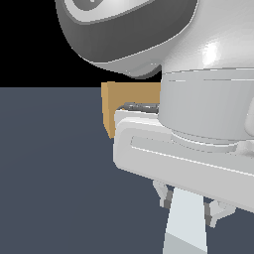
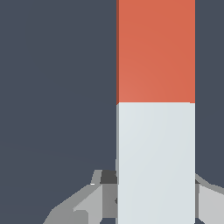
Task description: Insert the peg into the horizontal hole in a box.
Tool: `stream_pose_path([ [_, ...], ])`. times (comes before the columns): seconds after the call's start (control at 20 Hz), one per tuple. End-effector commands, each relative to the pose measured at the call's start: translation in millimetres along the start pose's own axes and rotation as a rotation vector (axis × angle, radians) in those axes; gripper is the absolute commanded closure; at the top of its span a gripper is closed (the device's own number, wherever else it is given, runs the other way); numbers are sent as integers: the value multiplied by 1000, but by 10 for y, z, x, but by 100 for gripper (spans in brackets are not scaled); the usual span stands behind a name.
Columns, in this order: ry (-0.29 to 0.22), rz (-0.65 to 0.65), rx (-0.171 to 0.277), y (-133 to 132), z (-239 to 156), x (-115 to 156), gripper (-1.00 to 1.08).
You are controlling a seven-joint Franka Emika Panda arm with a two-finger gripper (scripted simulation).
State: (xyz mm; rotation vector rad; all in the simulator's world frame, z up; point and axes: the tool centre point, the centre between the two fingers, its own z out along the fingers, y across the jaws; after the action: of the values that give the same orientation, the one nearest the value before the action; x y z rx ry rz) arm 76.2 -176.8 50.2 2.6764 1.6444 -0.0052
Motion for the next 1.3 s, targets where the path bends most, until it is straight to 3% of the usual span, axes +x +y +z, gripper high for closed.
stream_pose_path([
  [0.0,0,-96,-3,34,-89,287,108],
  [0.4,1,-373,-3,-59,-293,1105,108],
  [0.8,1,-627,-3,-352,-475,1804,108],
  [1.25,2,-765,-3,-598,-572,2139,108],
])
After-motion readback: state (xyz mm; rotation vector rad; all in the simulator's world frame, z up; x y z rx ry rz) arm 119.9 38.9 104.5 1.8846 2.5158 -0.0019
